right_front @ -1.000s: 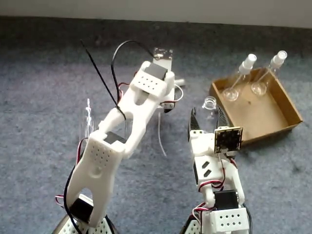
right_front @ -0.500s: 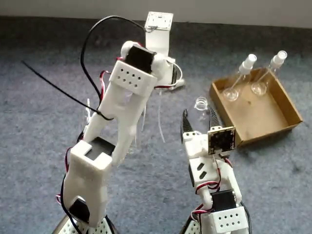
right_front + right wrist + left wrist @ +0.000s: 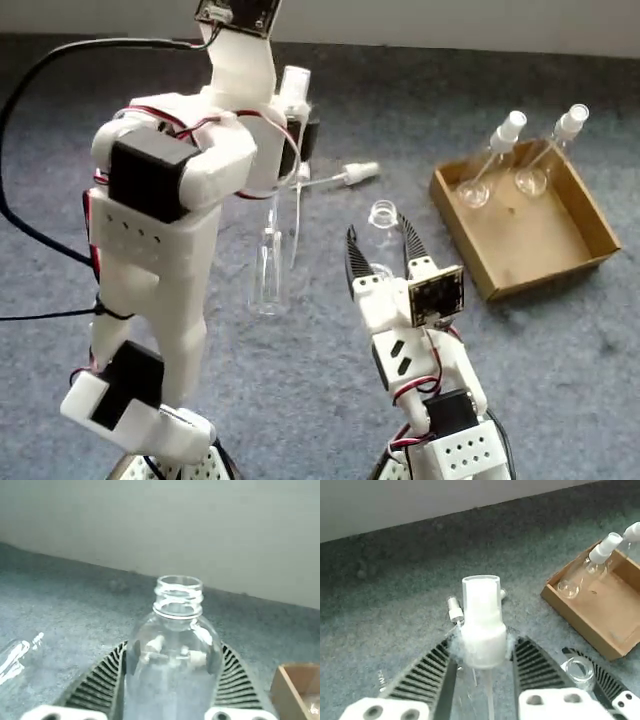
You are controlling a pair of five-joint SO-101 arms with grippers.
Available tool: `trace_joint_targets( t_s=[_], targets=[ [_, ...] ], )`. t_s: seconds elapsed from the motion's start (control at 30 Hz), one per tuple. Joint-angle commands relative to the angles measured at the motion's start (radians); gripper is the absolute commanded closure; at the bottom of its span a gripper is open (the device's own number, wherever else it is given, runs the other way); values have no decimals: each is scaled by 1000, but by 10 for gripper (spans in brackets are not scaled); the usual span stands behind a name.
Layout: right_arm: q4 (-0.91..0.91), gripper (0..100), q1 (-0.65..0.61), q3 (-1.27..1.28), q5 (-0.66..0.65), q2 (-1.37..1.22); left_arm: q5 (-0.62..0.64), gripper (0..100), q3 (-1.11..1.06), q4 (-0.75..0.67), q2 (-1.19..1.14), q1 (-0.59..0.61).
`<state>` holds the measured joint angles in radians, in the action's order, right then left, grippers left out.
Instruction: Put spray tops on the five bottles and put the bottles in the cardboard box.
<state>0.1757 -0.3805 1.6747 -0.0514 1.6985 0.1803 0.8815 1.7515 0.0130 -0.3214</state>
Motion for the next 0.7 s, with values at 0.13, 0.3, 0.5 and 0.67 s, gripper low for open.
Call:
trace_joint_targets(
  t_s=[0.13,0.3,0.5,0.67],
  targets=[
    [-200,871,-12,133,9,16,-11,987,-323,-74,263,8],
    [-226,871,-12,133,9,15,-11,987,-437,-267,401,-10],
    [-214,871,-12,133,9,7,-12,987,-725,-465,631,-93],
    [-113,871,-12,133,9,16,-12,987,-1086,-787,931,-102]
  ],
)
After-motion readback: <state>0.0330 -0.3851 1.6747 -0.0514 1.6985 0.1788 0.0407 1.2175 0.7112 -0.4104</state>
